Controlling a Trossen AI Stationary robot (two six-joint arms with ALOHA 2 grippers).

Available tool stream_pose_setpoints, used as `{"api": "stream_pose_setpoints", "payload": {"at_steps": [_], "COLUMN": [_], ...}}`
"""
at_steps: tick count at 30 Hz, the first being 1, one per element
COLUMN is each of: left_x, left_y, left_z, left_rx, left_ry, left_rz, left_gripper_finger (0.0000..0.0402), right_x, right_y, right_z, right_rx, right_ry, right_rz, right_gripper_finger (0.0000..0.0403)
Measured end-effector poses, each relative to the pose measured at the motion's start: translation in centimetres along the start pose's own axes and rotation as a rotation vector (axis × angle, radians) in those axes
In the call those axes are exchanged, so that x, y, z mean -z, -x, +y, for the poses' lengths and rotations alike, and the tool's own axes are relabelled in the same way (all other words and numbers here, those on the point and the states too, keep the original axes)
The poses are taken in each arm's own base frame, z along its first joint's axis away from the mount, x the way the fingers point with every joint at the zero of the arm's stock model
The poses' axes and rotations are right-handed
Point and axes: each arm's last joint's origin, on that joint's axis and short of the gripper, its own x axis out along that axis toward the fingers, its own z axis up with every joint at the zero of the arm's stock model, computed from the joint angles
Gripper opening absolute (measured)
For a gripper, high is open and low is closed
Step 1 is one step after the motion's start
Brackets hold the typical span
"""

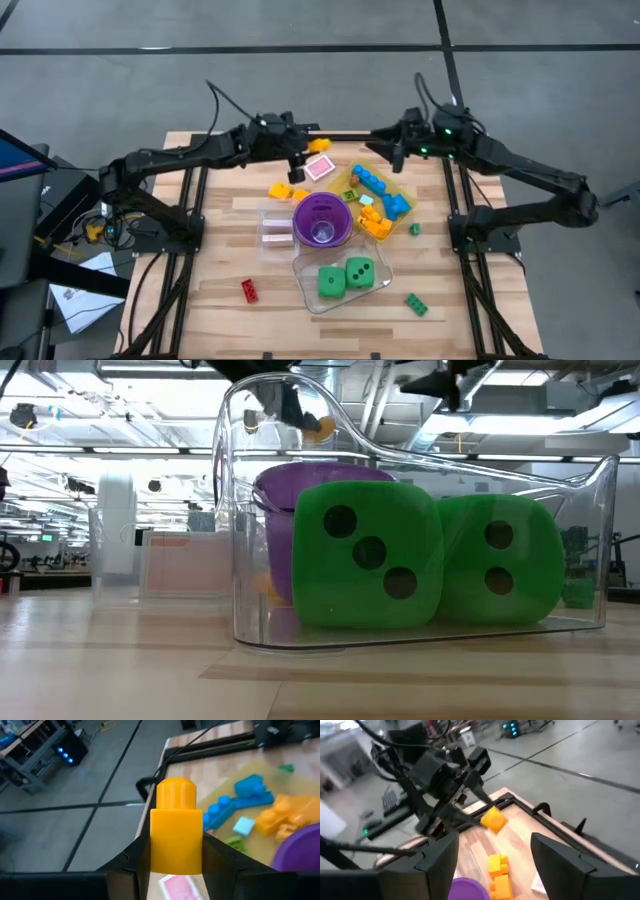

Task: Pick & Place Toys
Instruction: Put the large yellow game piece into the yellow bin

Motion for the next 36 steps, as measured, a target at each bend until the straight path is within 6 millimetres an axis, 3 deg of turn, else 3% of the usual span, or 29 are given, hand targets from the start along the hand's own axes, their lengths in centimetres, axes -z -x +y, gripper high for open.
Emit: {"api": "stream_pose_setpoints", "payload": {"at_steps": [9, 14, 20, 36], "left_x": [-1.6, -1.8, -2.2, -2.4], "left_y": [0.5, 0.6, 0.6, 0.6], "left_z": [-2.6, -2.7, -2.6, -2.5], "left_rx": [-0.015, -0.019, -0.032, -0.040], "left_ry": [-0.007, 0.015, 0.026, 0.033], "left_rz": [-0.054, -0.073, -0.109, -0.136], "left_gripper_finger": [0.0127, 0.0127, 0.0127, 0.0127], "right_x": [-3.4, -3.9, -3.4, -2.9], "right_y": [-4.7, -6.8, -9.4, -10.2], "right_z": [1.2, 1.9, 2.1, 1.6], "right_rx": [-0.076, -0.104, -0.121, -0.109], "right_ry": [0.309, 0.449, 0.477, 0.485], "right_rz": [0.161, 0.247, 0.321, 0.344], "right_gripper_finger": [0.0240, 0.0240, 0.0240, 0.0239]}}
